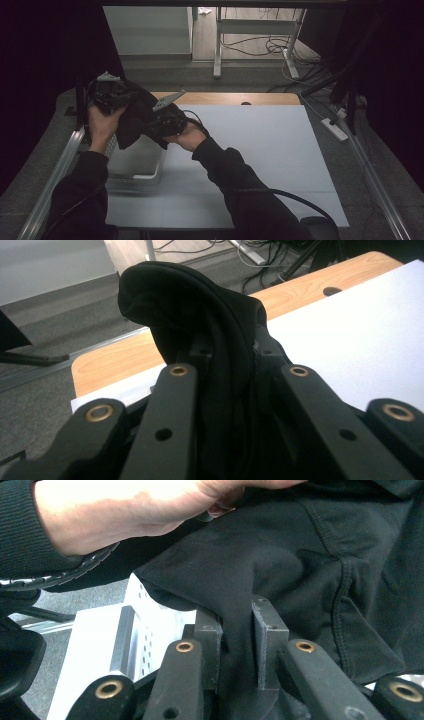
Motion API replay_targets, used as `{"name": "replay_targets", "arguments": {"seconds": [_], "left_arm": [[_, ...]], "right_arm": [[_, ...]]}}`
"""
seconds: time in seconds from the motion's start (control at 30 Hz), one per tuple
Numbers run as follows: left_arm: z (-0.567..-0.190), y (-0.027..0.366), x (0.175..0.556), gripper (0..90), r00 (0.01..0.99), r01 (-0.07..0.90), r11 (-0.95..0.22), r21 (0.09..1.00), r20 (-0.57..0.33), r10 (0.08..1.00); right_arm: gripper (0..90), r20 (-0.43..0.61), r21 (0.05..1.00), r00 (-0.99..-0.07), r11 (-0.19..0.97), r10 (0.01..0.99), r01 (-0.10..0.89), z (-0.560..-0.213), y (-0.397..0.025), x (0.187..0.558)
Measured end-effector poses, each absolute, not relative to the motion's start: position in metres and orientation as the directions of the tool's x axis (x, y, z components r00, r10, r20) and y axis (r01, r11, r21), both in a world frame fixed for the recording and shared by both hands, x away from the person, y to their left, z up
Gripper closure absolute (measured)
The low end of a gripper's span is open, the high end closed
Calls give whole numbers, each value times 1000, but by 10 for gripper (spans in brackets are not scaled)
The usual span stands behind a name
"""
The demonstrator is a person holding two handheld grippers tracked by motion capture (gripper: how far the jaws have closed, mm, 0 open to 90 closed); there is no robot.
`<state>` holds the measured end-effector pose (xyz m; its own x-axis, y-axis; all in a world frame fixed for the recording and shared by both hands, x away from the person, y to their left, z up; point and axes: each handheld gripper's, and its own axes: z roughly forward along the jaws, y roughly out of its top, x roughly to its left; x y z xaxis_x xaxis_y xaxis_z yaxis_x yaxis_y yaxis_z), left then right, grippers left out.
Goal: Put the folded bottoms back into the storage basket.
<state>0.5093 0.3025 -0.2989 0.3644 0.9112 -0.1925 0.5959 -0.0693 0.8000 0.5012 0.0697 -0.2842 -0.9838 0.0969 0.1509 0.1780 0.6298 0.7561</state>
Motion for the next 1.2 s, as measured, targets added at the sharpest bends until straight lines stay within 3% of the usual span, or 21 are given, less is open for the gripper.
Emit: {"name": "replay_targets", "arguments": {"seconds": [0.8,0.9,0.97,1.03,1.2], "left_arm": [[-341,306,512,769,349,676,-66,734,-240,906],[-351,308,514,752,334,710,-43,703,-282,899],[-357,310,515,687,303,735,-27,677,-293,907],[-362,314,516,546,284,749,-3,663,-316,905],[-361,323,514,375,280,728,47,684,-360,890]], "right_arm": [[768,176,717,-978,666,112,205,-319,87,493],[756,177,711,-978,673,110,204,-325,89,491],[704,200,696,-974,686,101,214,-329,90,491],[618,198,706,-975,675,104,215,-330,89,490],[445,181,718,-973,657,142,230,-322,83,494]]}}
